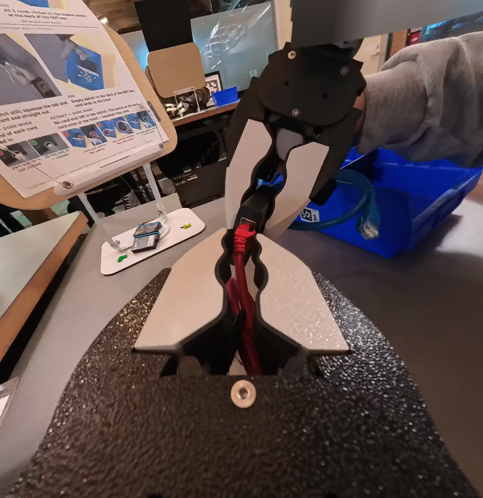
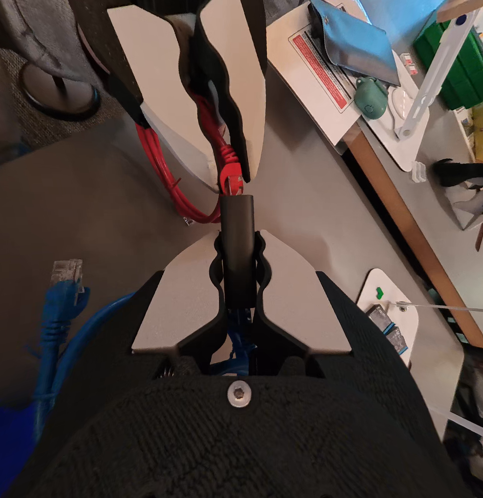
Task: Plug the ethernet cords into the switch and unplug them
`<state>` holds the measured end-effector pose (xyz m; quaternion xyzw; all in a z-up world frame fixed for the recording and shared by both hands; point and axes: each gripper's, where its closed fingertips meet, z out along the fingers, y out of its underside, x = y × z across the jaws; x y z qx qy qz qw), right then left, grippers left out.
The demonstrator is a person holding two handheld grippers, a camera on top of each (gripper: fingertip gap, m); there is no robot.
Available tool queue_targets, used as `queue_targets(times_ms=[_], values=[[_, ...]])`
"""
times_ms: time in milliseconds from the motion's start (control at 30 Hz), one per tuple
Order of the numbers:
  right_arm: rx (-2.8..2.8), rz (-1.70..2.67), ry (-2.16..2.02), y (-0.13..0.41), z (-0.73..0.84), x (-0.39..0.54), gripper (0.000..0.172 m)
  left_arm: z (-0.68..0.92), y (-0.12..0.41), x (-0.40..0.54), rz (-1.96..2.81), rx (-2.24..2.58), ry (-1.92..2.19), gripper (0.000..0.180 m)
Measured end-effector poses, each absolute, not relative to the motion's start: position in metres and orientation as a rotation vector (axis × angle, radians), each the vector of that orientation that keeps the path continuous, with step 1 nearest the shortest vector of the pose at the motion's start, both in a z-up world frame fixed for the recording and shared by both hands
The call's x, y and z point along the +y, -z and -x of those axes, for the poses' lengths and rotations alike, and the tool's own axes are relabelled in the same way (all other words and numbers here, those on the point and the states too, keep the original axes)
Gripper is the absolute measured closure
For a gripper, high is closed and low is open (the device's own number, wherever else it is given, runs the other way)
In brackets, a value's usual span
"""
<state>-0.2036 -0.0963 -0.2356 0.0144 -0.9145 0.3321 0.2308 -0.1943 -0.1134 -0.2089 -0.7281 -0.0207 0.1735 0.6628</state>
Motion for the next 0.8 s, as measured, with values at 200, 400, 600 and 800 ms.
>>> queue_targets(times_ms=[200, 400, 600, 800], values=[[-2.475, -0.046, -0.77, 0.236, 0.211, -0.09, 0.152, 0.2, 0.211, -0.106, 1.672, -0.015, -0.383, 0.166], [-2.291, 0.052, -0.737, 0.21, 0.216, -0.078, 0.152, 0.216, 0.173, -0.108, 1.531, -0.114, -0.643, 0.121], [-1.978, 0.257, -0.894, 0.146, 0.219, -0.048, 0.153, 0.209, 0.081, -0.142, 1.155, -0.172, -0.906, 0.104], [-1.571, 0.457, -0.934, 0.068, 0.2, -0.002, 0.152, 0.2, 0.053, -0.141, 1.074, -0.202, -0.854, 0.102]])
